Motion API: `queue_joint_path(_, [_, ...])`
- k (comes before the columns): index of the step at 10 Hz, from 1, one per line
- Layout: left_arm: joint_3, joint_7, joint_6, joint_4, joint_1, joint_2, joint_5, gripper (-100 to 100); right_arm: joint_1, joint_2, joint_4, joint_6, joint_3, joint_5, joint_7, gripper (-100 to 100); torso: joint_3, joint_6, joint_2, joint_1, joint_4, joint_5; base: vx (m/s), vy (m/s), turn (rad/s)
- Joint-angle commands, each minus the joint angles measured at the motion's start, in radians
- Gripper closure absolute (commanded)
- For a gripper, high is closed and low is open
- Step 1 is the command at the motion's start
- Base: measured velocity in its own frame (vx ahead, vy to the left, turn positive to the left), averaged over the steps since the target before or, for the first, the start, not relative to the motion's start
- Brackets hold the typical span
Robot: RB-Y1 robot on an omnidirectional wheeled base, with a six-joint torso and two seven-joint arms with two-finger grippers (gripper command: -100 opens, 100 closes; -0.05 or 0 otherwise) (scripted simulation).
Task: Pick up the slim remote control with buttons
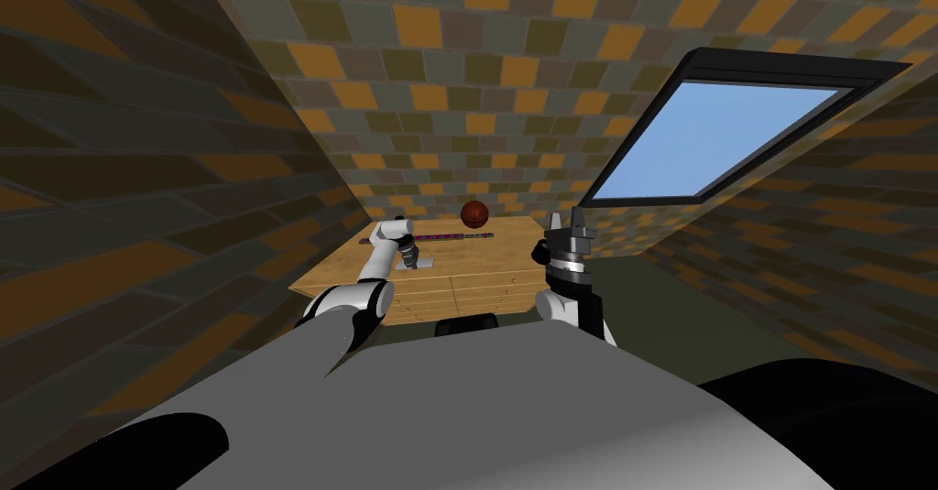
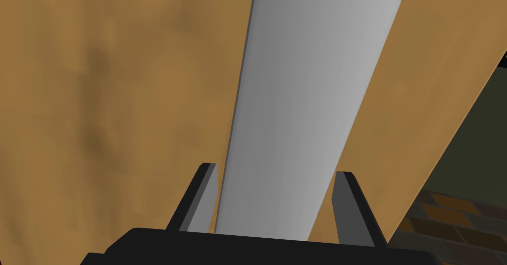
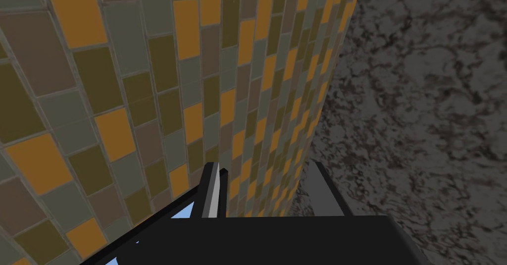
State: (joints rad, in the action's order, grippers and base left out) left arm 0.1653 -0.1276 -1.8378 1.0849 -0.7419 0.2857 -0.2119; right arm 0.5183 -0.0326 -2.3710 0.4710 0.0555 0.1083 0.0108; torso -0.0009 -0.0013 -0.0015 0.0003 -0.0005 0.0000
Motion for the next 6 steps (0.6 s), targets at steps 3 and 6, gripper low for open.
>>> queue_joint_path(3, [0.003,-0.004,-0.030,0.019,-0.010,0.005,-0.003,100,0.000,0.000,0.000,0.000,0.000,0.000,0.000,0,0.000,0.000,0.000,0.000,0.000,0.000,0.000,0.000,0.000])
queue_joint_path(6, [0.004,-0.006,-0.041,0.022,-0.017,0.007,-0.003,0,0.000,0.000,0.000,0.000,0.000,0.000,0.000,0,0.000,0.000,0.000,0.000,0.000,0.000,0.000,0.000,0.000])
